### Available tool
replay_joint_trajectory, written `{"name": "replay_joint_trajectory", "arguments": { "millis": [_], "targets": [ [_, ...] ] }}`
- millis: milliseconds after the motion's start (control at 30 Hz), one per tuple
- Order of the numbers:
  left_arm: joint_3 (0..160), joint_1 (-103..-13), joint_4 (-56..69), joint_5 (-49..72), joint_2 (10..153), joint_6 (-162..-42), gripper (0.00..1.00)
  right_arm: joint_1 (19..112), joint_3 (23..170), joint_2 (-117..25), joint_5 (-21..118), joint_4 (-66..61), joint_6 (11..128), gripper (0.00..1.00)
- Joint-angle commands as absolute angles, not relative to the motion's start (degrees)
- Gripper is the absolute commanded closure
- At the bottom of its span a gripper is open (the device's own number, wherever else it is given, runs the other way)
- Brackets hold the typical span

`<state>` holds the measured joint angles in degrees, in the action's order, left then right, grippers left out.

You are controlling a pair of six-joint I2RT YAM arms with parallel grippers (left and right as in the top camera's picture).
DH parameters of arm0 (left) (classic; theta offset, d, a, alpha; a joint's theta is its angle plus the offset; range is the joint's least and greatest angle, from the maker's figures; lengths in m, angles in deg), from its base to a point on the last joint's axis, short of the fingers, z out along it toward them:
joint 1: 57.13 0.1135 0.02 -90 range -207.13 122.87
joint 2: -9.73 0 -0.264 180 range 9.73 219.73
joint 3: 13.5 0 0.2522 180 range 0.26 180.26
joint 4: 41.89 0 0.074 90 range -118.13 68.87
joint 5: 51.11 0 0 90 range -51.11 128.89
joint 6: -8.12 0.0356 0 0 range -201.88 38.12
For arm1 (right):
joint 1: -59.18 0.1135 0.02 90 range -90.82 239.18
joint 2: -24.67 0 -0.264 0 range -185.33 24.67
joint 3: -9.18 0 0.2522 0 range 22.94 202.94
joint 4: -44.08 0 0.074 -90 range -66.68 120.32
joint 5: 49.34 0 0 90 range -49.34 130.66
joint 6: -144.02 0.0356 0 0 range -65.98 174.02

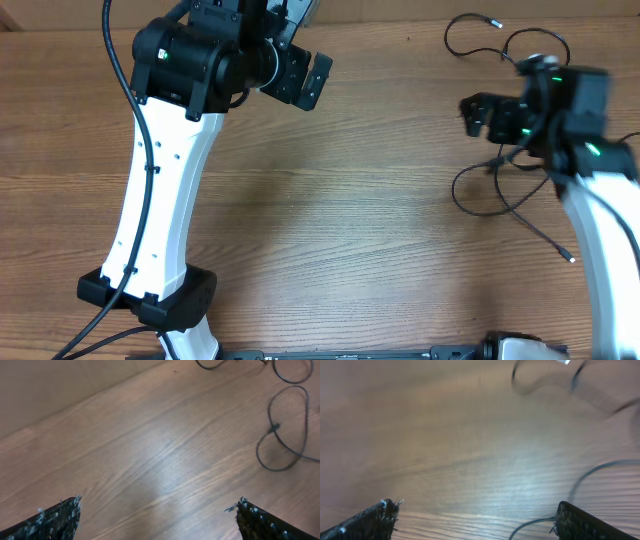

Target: Untangle cables

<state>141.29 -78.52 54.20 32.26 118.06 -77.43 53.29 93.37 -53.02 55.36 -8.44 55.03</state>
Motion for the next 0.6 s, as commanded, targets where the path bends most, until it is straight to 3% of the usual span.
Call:
{"name": "replay_joint_trajectory", "arguments": {
  "millis": [0,133,267,333,467,567],
  "targets": [
    [145.36,-78.87,53.28,39.12,112.47,-77.96,0.00,53.36,94.31,-40.48,43.95,-16.33,55.12,0.00],
    [149.49,-86.32,51.99,54.25,102.89,-74.99,0.00,53.38,94.25,-27.04,41.81,-21.49,55.36,0.00],
    [149.55,-107.56,49.67,84.72,93.91,-73.72,0.00,53.34,93.05,-15.04,41.43,-20.31,55.45,0.00],
    [149.18,-115.11,52.89,93.04,92.40,-75.01,0.00,53.34,91.43,-11.74,41.30,-19.98,55.47,0.00],
    [146.60,-120.20,63.07,107.56,92.34,-87.29,0.00,53.34,86.97,-10.93,41.32,-21.49,55.51,0.00],
    [143.24,-120.20,68.67,110.14,92.32,-95.60,0.00,53.34,83.63,-11.41,41.32,-22.13,55.60,0.00]
  ]
}}
